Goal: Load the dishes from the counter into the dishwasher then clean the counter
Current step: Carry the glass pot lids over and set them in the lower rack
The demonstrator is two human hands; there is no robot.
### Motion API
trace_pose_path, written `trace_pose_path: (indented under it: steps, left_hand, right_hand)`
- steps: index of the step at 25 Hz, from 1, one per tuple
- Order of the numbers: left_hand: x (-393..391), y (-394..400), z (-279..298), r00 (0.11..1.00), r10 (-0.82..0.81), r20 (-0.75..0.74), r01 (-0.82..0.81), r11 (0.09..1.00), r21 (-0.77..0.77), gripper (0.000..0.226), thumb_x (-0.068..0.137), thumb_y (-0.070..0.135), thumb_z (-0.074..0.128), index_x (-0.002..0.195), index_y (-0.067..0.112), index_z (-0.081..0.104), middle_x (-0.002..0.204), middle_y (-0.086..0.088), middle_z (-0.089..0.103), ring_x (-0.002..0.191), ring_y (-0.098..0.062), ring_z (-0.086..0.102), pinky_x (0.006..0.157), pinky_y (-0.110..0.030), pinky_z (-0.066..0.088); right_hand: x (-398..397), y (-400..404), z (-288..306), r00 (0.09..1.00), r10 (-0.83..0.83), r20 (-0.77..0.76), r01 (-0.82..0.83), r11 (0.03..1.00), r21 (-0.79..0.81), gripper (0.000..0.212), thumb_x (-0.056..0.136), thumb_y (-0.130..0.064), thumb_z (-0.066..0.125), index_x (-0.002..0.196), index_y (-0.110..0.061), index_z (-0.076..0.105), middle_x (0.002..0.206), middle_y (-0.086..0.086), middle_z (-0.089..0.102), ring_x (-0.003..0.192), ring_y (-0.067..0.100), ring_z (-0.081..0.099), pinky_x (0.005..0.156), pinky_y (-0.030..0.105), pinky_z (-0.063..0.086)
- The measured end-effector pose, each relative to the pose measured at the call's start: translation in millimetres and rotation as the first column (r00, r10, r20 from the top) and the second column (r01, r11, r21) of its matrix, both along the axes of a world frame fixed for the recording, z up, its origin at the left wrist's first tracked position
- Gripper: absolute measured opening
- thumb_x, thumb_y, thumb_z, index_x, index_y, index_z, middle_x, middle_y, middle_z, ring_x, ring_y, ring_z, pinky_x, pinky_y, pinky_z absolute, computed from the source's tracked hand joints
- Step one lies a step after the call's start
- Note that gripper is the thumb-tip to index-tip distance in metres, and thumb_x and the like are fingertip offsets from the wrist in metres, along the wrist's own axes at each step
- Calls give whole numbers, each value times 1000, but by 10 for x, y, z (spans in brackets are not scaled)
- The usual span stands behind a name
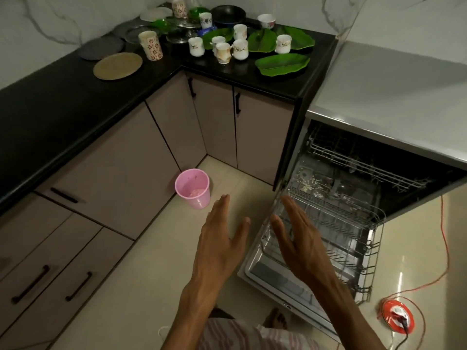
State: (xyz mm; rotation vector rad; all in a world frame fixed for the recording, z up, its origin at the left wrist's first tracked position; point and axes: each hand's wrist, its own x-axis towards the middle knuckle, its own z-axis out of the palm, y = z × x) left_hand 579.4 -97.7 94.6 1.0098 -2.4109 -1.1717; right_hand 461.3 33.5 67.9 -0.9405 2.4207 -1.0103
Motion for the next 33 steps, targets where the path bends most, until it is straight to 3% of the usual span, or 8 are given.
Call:
trace_pose_path:
  steps: [7, 15, 20, 25, 28, 29, 33]
  left_hand:
    - [212, -962, -5, 998, 25, -50, -28, 997, -67, 67, 92, 41, 60, 150, 23, 31, 153, -2, 39, 140, -17, 38, 104, -21, 35]
    - [324, -1947, -19, 998, 47, -48, -49, 997, -51, 72, 86, 52, 54, 148, 21, 36, 147, -2, 48, 133, -16, 48, 101, -34, 50]
    - [67, -2378, -88, 998, 61, -24, -61, 998, -4, 68, 88, 45, 58, 148, 24, 35, 148, 2, 46, 129, -5, 43, 91, -5, 37]
    - [-369, -2858, -72, 996, 86, 32, -87, 996, 20, 64, 91, 49, 57, 147, 36, 31, 143, 9, 47, 119, -1, 49, 85, -13, 47]
    - [-632, -3078, 52, 990, 131, 42, -133, 991, 28, 60, 92, 41, 59, 146, 34, 33, 136, 18, 41, 98, 16, 45, 62, 0, 39]
    - [-735, -3146, 79, 988, 149, 36, -150, 988, 37, 61, 92, 40, 59, 147, 31, 33, 134, 17, 42, 99, 18, 42, 61, 1, 38]
    - [-1080, -3453, 103, 976, 213, 47, -218, 967, 134, 67, 90, 38, 62, 149, 29, 32, 138, 11, 48, 113, 6, 38, 81, -1, 35]
  right_hand:
    - [218, -945, 63, 999, -11, -52, 10, 1000, -22, 83, 87, -77, 16, 153, -27, 18, 160, -4, 20, 147, 9, 17, 119, 40, 26]
    - [327, -1861, 102, 997, -63, -36, 61, 996, -59, 82, 86, -75, 23, 152, -27, 24, 159, -6, 24, 145, 11, 25, 114, 45, 35]
    - [79, -2155, 91, 994, -102, 26, 103, 992, -73, 80, 87, -76, 26, 153, -31, 24, 159, -12, 22, 146, 5, 20, 116, 43, 33]
    - [-503, -2683, -36, 997, -59, 42, 60, 998, -28, 77, 86, -80, 24, 151, -38, 20, 160, -11, 23, 132, 25, 48, 106, 48, 44]
    - [-825, -3055, 15, 999, 30, 18, -30, 999, -15, 85, 82, -82, 17, 152, -34, 19, 161, -9, 19, 145, 12, 25, 115, 44, 33]
    - [-941, -3182, 58, 998, 57, 21, -57, 998, -7, 87, 81, -83, 16, 153, -34, 18, 161, -10, 17, 146, 10, 20, 116, 40, 28]
    - [-1331, -3625, 150, 993, 121, 9, -121, 993, 7, 87, 80, -84, 14, 152, -36, 13, 161, -9, 16, 147, 11, 18, 117, 41, 27]
